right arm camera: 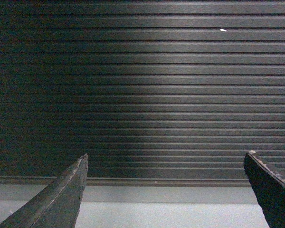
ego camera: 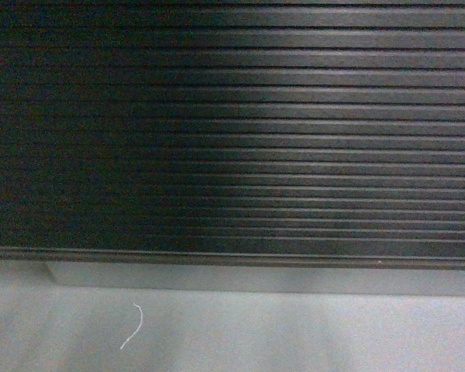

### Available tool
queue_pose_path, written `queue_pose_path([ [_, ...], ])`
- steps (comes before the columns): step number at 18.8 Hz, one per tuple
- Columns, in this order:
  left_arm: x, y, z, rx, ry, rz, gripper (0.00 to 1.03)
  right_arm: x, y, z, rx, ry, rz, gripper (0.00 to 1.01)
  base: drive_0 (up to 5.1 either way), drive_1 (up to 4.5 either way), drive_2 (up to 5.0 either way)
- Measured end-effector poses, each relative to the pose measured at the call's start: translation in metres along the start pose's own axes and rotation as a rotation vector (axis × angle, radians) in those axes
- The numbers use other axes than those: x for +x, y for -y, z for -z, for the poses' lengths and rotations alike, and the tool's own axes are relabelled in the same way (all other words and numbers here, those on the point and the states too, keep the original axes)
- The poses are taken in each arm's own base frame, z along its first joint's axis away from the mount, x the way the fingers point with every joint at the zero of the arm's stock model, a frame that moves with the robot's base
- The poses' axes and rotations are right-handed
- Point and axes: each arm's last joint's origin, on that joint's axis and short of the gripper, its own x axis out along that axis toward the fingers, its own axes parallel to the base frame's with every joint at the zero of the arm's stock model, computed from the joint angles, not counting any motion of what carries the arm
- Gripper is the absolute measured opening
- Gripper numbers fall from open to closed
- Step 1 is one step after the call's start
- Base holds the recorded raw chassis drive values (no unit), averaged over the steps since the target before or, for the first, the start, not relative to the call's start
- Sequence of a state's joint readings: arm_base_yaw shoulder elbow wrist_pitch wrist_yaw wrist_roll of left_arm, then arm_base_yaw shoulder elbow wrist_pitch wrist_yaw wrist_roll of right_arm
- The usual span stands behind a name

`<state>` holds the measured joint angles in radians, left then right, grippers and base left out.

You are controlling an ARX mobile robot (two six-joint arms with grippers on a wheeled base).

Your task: Place dark red mango on scale at checkout

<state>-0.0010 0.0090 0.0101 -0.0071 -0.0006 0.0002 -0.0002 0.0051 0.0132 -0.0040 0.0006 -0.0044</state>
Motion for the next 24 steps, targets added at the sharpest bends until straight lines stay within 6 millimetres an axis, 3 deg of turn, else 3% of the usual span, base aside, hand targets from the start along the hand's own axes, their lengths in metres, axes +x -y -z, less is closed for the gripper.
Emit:
queue_pose_path([
  [12, 0.0000, 0.0000, -0.0003, 0.000, 0.003, 0.000, 0.98, 0.0000, 0.0000, 0.0000, 0.000, 0.000, -0.001, 0.98, 0.1, 4.45, -4.2],
  [24, 0.0000, 0.0000, -0.0003, 0.000, 0.003, 0.000, 0.98, 0.0000, 0.0000, 0.0000, 0.000, 0.000, -0.001, 0.98, 0.0, 0.00, 0.0],
])
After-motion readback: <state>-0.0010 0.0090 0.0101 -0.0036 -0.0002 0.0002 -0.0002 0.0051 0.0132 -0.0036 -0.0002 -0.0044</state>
